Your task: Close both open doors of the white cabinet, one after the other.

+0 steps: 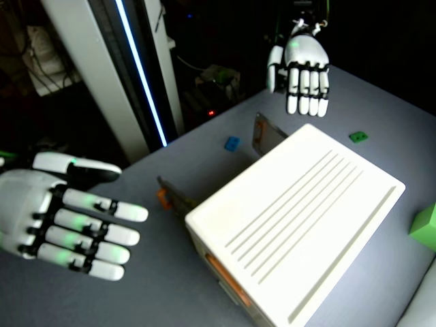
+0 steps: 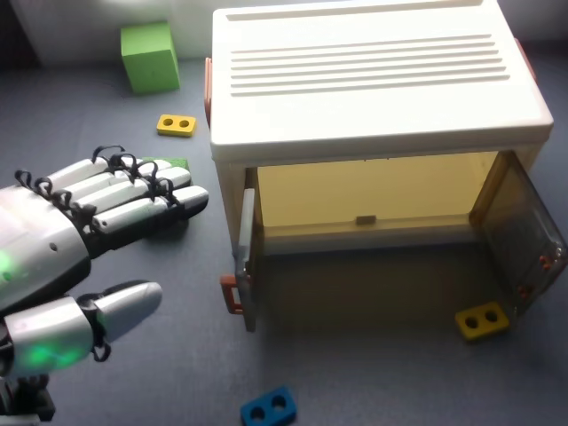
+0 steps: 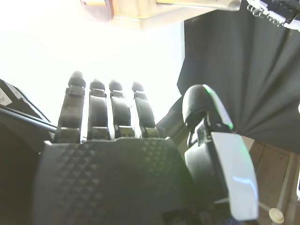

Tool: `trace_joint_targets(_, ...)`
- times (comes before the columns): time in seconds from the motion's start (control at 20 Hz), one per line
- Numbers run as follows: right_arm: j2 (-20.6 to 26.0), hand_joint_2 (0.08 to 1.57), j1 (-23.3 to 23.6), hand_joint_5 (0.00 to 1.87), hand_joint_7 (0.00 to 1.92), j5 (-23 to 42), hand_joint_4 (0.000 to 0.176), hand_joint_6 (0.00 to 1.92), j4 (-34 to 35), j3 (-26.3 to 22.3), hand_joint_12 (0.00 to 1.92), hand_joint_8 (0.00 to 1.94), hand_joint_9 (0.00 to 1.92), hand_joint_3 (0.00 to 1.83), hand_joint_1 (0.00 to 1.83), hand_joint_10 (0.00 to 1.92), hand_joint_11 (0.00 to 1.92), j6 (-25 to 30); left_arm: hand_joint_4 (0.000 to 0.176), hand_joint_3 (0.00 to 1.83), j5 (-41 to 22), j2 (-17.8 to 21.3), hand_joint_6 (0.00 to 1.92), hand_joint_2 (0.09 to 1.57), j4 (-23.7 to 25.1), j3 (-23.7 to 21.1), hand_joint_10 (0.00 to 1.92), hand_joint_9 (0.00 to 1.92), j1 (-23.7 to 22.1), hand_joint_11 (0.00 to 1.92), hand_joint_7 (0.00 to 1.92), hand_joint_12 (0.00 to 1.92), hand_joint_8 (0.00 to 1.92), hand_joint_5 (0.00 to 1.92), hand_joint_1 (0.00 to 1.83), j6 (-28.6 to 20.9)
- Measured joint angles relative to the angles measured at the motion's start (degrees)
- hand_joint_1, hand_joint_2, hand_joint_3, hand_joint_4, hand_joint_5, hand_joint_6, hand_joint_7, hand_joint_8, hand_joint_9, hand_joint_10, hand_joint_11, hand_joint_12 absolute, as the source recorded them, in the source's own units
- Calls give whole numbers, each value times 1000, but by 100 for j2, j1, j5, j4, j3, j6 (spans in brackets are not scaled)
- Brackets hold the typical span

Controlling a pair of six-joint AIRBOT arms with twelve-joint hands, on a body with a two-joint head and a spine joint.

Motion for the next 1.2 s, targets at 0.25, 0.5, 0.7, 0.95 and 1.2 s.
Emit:
trace_joint_targets(0.25,0,1400,-2,50,0,-20,38,0,4,0,0,0,0,0,51,0,14,0,0,132,313,-85,2,1571,179,50,0,126,-22,0,105,481,4,171,0,-103)
trace_joint_targets(0.5,-4,1414,-2,55,5,-31,22,3,9,0,3,1,0,2,77,0,24,0,0,146,579,-306,4,1571,540,142,5,150,-249,0,128,483,6,180,0,-341)
trace_joint_targets(0.7,-48,1391,-2,53,3,-33,26,0,24,2,3,1,0,0,27,0,33,0,0,103,723,-444,1,1571,741,256,3,97,-439,0,69,354,2,103,0,-481)
trace_joint_targets(0.95,-70,1392,-2,54,7,-39,27,3,7,2,8,2,6,0,0,2,57,2,0,124,887,-551,3,1571,885,319,2,125,-621,0,112,400,3,153,0,-533)
trace_joint_targets(1.2,-74,1403,-2,49,13,-50,30,0,13,31,1,1,1,2,37,0,47,0,0,105,909,-719,0,1571,898,437,2,141,-761,0,130,370,2,149,0,-546)
